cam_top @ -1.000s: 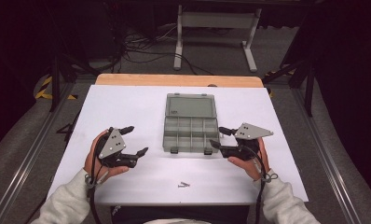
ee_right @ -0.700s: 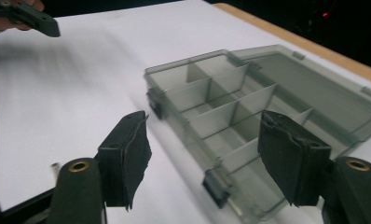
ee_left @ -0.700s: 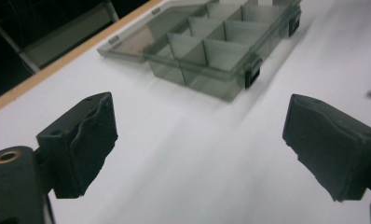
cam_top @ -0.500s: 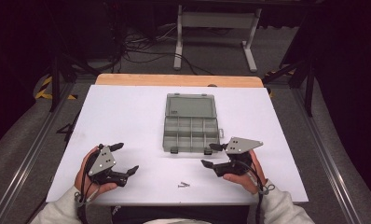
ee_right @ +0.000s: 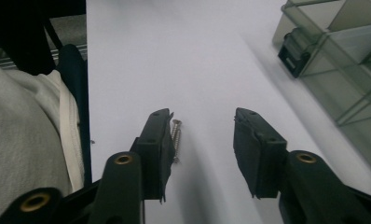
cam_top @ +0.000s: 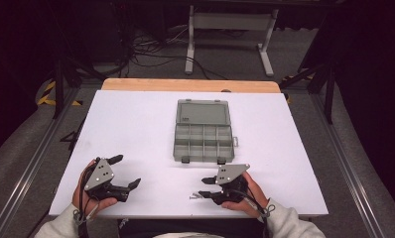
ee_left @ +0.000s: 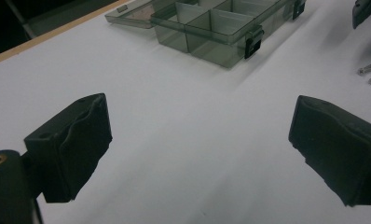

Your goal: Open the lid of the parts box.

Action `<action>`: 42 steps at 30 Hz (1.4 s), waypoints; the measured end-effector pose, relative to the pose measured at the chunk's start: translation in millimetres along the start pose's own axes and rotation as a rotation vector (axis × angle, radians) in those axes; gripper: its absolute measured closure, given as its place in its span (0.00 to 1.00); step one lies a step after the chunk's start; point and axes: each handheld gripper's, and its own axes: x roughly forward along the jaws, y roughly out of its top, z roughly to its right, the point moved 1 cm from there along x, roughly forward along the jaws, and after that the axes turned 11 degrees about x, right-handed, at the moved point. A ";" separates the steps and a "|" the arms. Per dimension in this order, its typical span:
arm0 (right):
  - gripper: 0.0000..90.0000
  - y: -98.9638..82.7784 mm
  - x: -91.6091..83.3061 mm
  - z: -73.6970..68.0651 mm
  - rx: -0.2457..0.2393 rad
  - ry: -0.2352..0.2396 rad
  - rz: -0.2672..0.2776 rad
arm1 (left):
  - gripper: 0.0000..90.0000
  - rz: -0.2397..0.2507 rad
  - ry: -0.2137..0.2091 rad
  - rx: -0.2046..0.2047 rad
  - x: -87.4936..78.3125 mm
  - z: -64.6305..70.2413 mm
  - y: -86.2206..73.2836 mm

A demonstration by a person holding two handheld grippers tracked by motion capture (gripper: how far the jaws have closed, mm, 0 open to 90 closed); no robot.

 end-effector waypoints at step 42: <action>0.94 -3.8 20.0 -0.3 -0.009 0.034 -0.086 | 0.08 -0.024 -0.036 0.012 4.2 2.0 -0.1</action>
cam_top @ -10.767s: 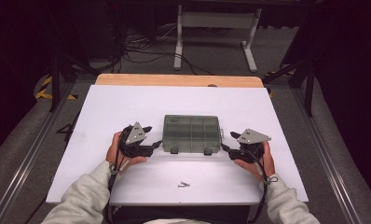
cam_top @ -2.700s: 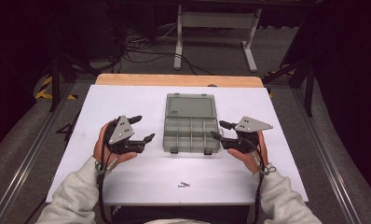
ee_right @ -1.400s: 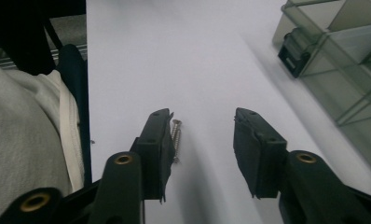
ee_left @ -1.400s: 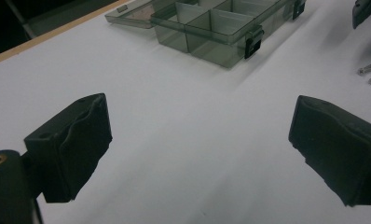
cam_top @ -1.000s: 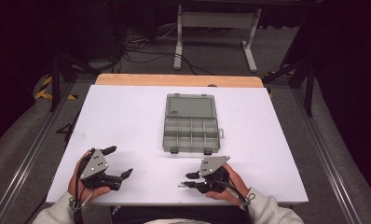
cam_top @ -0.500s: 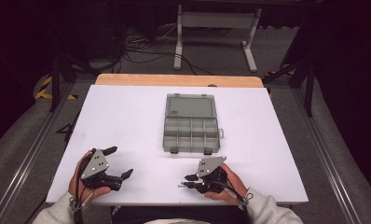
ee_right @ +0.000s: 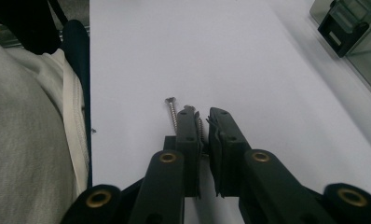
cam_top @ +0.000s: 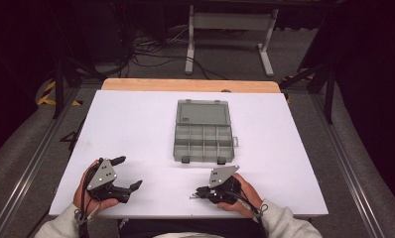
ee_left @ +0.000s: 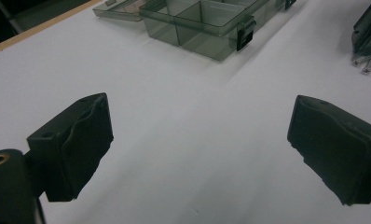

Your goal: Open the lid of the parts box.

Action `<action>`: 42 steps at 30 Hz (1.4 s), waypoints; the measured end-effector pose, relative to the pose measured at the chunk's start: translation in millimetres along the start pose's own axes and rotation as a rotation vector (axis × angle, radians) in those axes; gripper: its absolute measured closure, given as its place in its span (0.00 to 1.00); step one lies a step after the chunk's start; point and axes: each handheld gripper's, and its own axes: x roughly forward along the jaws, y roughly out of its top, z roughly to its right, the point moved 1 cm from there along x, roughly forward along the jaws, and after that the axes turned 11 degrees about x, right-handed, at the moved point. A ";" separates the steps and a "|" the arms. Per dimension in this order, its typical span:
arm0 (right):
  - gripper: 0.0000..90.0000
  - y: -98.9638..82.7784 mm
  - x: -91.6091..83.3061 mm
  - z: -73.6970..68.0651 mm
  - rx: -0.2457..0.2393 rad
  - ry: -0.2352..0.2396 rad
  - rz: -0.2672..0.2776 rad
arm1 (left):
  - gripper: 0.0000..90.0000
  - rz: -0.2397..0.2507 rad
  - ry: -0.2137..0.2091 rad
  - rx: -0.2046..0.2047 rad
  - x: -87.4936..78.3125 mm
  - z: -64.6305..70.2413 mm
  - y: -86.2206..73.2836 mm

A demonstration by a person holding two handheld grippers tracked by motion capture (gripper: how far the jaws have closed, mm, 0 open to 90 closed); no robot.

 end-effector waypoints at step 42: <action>0.98 3.5 -8.4 1.3 -0.030 -0.101 0.015 | 0.08 0.020 -0.023 -0.003 5.4 -7.9 0.2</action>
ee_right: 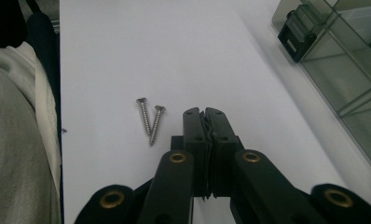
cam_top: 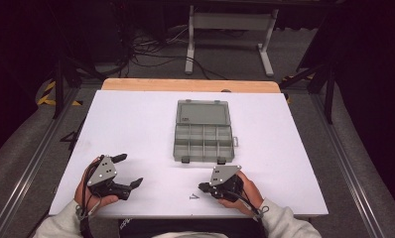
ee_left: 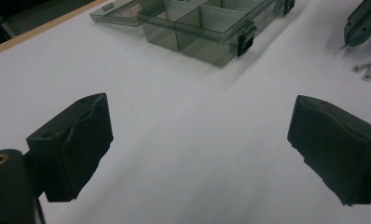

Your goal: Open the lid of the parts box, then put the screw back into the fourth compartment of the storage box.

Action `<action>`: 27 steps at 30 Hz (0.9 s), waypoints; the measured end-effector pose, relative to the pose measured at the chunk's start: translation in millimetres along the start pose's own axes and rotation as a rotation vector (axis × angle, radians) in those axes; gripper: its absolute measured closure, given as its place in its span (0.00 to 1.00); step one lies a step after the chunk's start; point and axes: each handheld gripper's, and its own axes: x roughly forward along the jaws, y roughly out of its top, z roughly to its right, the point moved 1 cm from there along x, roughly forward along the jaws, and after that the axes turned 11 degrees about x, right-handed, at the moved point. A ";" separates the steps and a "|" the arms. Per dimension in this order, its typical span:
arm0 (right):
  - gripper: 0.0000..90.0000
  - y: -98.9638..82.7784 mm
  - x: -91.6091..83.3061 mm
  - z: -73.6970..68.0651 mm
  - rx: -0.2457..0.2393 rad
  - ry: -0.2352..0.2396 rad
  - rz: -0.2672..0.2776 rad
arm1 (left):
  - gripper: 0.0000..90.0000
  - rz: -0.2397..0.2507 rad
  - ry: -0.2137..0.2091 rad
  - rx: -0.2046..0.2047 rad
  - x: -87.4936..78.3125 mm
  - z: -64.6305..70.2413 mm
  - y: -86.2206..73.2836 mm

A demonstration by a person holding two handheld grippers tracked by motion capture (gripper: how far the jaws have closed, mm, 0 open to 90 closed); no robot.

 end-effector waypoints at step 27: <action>0.98 5.4 -27.7 5.7 -0.016 -0.073 0.080 | 0.08 0.007 -0.012 0.019 3.5 0.4 4.2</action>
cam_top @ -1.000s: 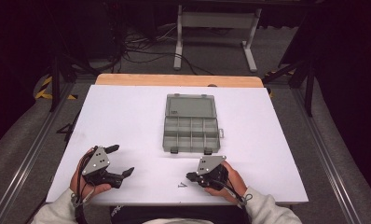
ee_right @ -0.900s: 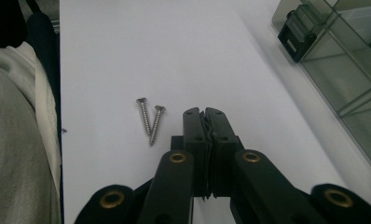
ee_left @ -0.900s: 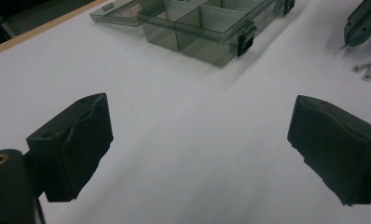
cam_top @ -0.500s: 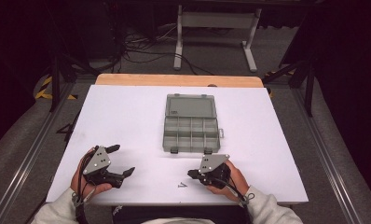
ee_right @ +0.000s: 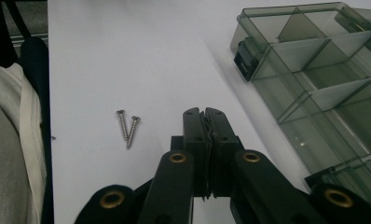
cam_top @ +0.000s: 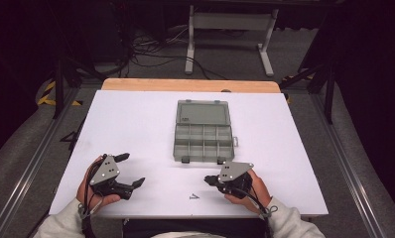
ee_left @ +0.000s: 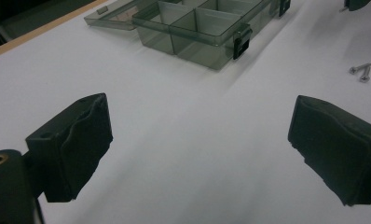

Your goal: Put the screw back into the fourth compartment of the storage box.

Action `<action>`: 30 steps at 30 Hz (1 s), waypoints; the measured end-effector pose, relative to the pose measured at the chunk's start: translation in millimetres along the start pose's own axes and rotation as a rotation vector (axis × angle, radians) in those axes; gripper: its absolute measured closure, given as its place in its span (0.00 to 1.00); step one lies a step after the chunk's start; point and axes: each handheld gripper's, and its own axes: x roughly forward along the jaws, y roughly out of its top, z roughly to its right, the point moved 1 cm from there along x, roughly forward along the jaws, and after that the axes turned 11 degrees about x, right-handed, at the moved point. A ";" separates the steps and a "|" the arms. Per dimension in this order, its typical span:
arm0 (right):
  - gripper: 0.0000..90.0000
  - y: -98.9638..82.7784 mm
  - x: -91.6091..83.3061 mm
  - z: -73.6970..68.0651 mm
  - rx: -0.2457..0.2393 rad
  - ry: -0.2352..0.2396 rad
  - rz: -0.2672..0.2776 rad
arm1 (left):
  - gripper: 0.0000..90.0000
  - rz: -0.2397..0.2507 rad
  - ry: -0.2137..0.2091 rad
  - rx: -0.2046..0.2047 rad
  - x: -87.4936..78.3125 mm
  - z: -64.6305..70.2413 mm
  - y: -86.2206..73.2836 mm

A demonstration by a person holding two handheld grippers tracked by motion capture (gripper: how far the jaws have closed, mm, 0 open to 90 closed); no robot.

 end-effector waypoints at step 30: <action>0.98 29.9 -33.6 62.1 0.084 -0.146 0.176 | 0.08 0.004 0.015 -0.005 -7.9 3.1 -2.1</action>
